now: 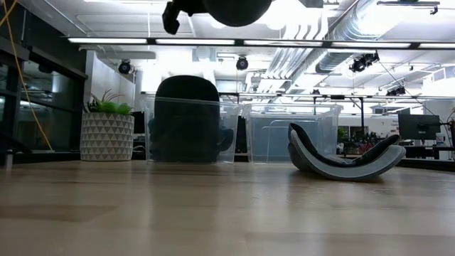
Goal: Pick & Place hat
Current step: Put the left gray cap into the right transparent bin
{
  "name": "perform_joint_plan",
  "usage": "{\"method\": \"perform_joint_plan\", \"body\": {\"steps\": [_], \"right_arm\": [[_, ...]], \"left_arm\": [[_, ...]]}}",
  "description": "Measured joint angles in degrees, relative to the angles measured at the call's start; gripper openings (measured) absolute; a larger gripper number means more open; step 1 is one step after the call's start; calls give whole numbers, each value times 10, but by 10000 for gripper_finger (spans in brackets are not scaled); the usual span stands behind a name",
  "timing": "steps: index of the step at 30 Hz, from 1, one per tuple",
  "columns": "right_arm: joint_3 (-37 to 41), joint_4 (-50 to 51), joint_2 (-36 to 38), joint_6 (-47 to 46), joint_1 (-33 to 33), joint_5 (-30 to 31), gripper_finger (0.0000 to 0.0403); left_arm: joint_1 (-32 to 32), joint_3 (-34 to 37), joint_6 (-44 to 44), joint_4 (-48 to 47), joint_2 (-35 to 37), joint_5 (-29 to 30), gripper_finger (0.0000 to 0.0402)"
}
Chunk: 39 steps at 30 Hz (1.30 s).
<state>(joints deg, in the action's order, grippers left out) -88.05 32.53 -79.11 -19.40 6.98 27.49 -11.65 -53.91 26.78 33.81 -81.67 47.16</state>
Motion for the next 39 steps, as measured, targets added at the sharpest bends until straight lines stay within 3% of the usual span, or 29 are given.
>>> {"method": "perform_joint_plan", "body": {"steps": [2, 7, 17, 26, 32, 39], "right_arm": [[0, 0, 0, 3, 0, -2, 7], [-1, 5, 0, 4, 0, -9, 7], [0, 23, 13, 16, 2, -4, 37], [1, 29, 15, 43, 2, 7, 31], [1, 93, 38, 45, -2, 62, 43], [1, 174, 82, 55, -19, 62, 68]], "left_arm": [[0, 0, -1, -4, 0, 1, 22], [0, 0, 3, -6, 0, 7, 5], [0, 0, 4, -5, 0, 10, 1], [0, -1, 5, -1, 0, 18, 0], [1, -1, 9, -9, 2, 38, 1], [1, -1, 8, -31, 6, 29, 1]]}}
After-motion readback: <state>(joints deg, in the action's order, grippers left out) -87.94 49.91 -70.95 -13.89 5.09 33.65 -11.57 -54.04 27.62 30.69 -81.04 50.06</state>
